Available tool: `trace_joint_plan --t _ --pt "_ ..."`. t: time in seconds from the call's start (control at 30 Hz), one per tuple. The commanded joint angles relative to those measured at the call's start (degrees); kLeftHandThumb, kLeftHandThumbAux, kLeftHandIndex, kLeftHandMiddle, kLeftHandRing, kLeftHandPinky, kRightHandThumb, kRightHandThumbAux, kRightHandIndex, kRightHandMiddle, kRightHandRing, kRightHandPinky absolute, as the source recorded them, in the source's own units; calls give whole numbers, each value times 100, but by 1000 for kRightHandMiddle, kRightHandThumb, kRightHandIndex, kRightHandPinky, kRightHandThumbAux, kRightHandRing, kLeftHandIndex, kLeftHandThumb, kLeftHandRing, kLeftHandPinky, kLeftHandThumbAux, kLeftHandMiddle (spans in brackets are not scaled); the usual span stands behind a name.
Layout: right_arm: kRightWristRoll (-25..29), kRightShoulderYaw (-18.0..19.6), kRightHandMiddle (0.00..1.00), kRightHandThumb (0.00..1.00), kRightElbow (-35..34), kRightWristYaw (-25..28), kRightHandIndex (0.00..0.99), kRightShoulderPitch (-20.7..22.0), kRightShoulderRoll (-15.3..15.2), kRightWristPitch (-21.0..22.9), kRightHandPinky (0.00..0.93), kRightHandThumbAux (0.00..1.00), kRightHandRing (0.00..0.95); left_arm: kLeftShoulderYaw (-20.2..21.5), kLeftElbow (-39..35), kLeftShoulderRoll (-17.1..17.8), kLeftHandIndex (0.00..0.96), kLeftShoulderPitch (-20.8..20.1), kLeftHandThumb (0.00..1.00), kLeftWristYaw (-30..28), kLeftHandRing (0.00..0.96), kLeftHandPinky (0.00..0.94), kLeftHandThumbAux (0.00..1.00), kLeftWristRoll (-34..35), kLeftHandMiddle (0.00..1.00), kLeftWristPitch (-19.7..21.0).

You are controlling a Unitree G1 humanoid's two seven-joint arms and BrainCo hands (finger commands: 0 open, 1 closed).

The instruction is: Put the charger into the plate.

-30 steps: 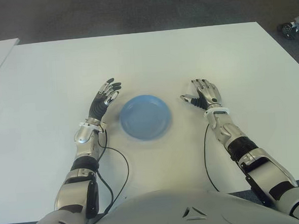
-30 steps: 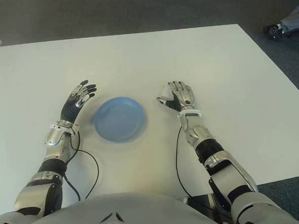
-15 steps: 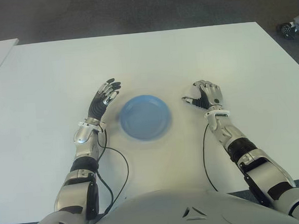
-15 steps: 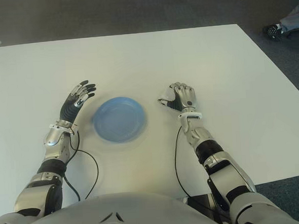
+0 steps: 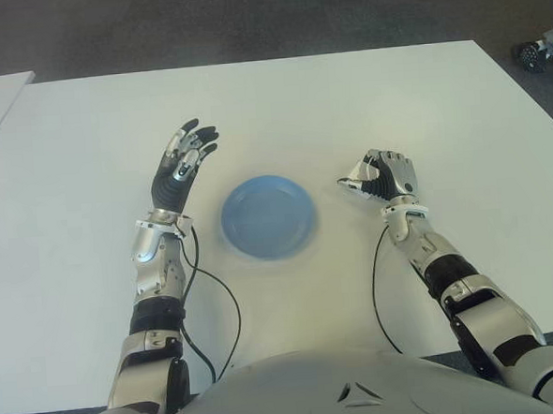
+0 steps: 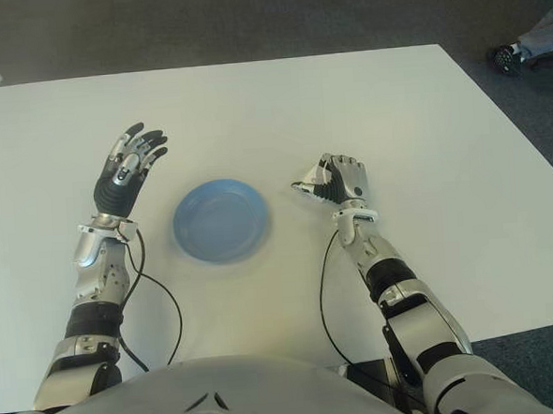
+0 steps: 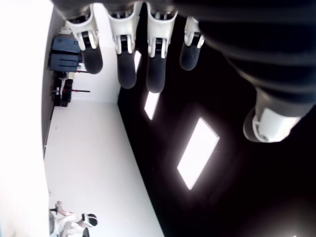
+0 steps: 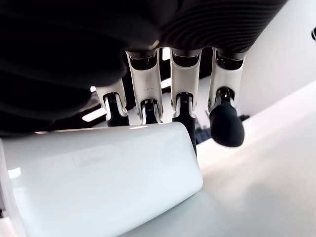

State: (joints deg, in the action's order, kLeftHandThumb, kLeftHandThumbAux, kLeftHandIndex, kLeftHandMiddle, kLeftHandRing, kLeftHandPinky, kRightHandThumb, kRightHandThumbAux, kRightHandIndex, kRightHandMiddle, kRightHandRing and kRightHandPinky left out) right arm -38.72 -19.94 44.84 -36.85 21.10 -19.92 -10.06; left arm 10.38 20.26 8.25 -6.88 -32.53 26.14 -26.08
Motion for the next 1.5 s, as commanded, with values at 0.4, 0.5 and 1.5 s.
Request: trace_joint_plan --t 0.4,0.5,1.5 --pt "125 36 852 703 180 23 812 -79 134 -307 828 625 852 254 45 -30 110 37 48 -79 200 177 463 111 217 76" --pt "128 45 854 689 204 15 815 -65 142 -322 830 628 855 277 247 -20 114 -14 44 -92 201 167 458 52 222 23" --pt "20 407 842 734 -1890 244 800 -732 -34 37 828 607 846 313 2885 400 51 -676 16 560 94 96 494 -1220 98 -670"
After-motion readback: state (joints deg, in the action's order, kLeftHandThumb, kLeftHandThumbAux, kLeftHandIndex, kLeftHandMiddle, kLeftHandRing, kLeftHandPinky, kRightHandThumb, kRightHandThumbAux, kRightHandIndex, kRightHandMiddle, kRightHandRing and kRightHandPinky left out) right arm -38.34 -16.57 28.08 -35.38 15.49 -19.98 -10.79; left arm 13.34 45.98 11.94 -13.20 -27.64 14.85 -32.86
